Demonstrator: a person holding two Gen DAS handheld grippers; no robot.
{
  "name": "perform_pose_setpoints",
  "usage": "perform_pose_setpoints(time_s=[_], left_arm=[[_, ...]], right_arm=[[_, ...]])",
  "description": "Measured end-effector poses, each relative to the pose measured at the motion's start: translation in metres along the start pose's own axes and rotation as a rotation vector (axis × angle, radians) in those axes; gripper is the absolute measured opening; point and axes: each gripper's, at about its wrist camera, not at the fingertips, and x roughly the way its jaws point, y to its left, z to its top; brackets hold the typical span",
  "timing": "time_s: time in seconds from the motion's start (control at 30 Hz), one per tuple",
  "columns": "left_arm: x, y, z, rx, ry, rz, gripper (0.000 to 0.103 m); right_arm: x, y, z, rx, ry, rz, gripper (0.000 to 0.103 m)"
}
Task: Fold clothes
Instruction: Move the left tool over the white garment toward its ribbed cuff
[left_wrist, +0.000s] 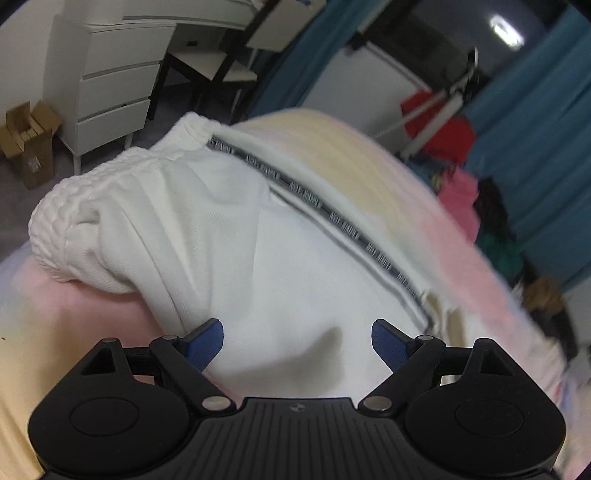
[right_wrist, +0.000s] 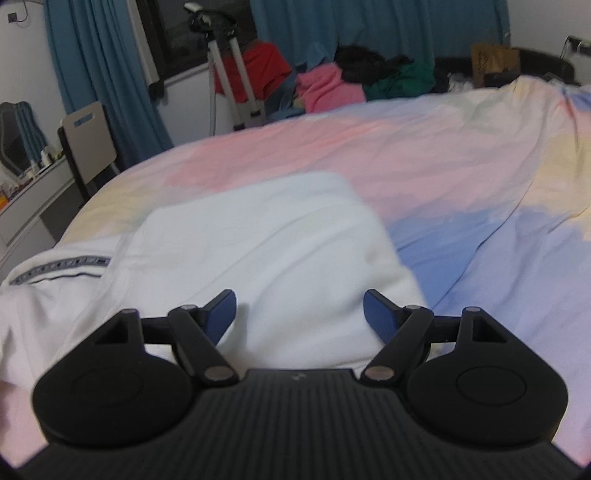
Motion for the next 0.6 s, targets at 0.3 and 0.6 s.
perform_pose_setpoints(time_s=[0.3,0.6], left_arm=[[-0.022,-0.001,-0.003,0.006,-0.112,0.006,0.089],[-0.042,0.002,-0.005,-0.037,-0.164,0.040,0.089]], right_arm=[[-0.026,0.015,0.004,-0.062,-0.116,0.051,0.074],[-0.046,0.026,0.005,-0.093,-0.159,0.057,0.033]])
